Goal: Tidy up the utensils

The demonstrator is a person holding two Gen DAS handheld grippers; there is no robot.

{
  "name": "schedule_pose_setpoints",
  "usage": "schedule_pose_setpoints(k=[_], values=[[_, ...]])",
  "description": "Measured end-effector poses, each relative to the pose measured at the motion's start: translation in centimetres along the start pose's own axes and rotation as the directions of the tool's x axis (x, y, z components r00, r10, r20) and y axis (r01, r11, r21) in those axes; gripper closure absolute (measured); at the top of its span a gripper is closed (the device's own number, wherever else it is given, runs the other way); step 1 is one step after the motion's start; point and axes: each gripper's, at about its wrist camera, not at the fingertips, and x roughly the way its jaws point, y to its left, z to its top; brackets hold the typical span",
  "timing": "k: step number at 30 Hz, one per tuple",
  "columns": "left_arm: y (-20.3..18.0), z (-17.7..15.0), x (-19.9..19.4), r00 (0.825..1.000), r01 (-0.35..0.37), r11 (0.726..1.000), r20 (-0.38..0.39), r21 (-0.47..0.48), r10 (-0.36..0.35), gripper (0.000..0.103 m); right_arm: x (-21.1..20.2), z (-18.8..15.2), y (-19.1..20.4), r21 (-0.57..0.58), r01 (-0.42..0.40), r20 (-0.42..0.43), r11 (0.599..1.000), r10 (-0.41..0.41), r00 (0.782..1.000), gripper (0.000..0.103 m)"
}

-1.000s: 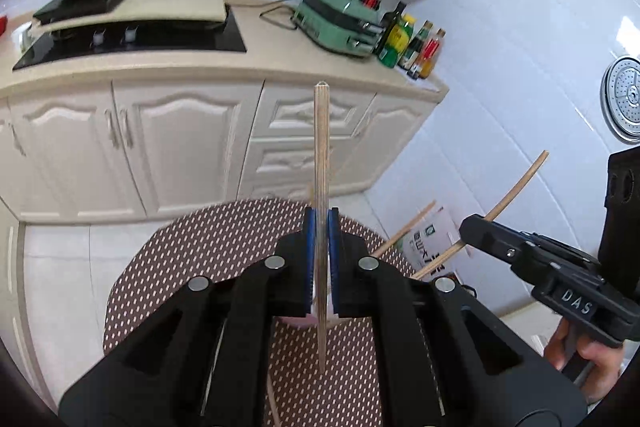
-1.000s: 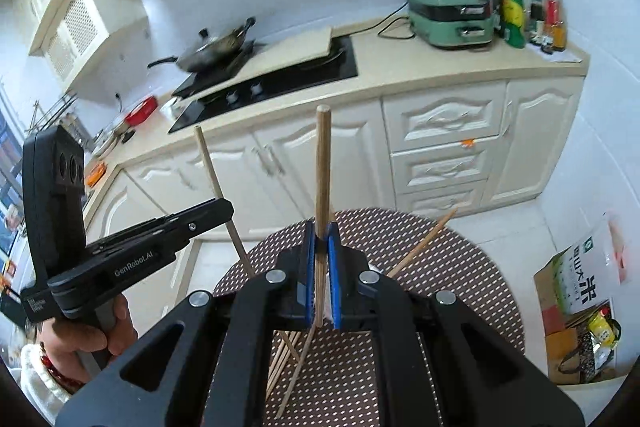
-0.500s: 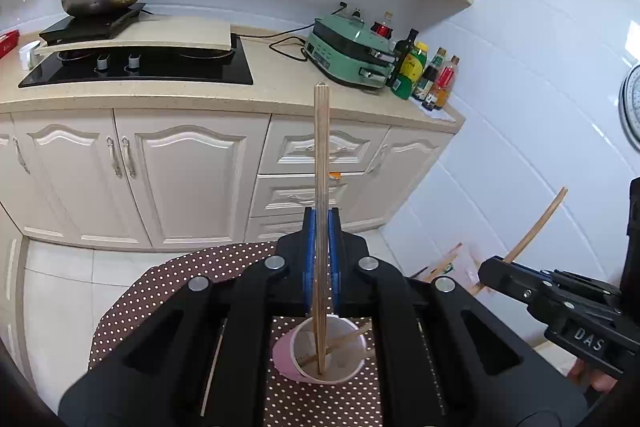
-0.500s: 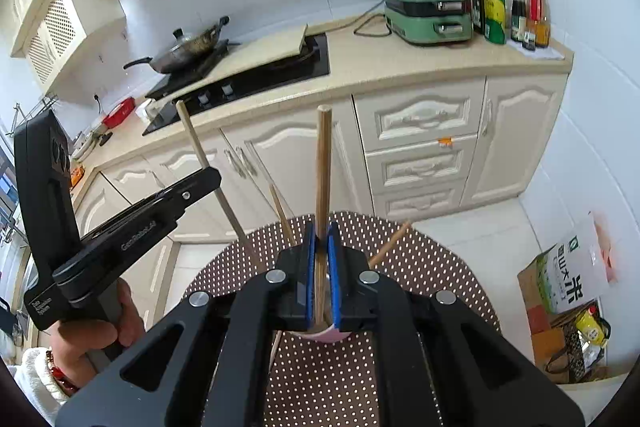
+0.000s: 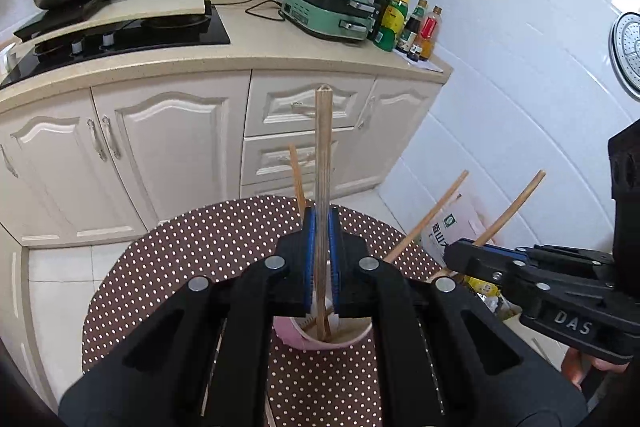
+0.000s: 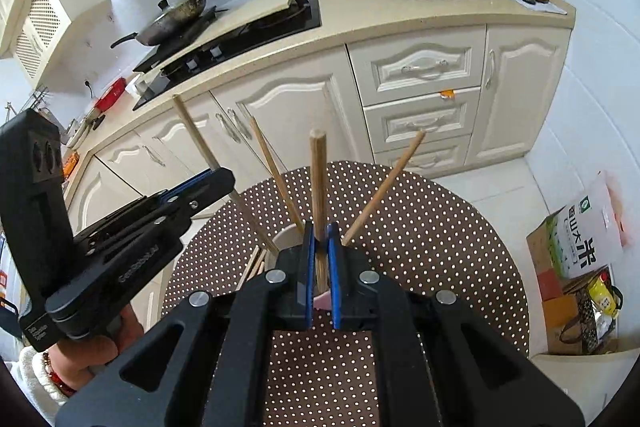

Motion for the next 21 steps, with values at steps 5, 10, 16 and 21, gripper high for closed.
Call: schedule_pose_setpoints(k=[5, 10, 16, 21], values=[[0.3, -0.8, 0.4, 0.999, 0.009, 1.0, -0.053, 0.011, -0.008, 0.096, 1.0, -0.7, -0.4, 0.026, -0.003, -0.03, 1.0, 0.003, 1.0, 0.098], [0.5, -1.3, 0.5, 0.996, 0.016, 1.0, -0.084, 0.002, -0.016, 0.095, 1.2, -1.2, -0.5, 0.056, -0.014, -0.033, 0.998, 0.015, 0.999, 0.096], [0.9, -1.8, 0.3, 0.995, 0.008, 1.0, -0.097, -0.015, -0.009, 0.077, 0.6, -1.3, -0.4, 0.089, -0.031, -0.019, 0.996, 0.033, 0.999, 0.092], [1.2, -2.1, -0.9, 0.996, 0.014, 1.0, -0.09, -0.023, -0.017, 0.053, -0.5, -1.8, -0.2, 0.094, -0.037, 0.01, 0.995, 0.036, 0.999, 0.079]])
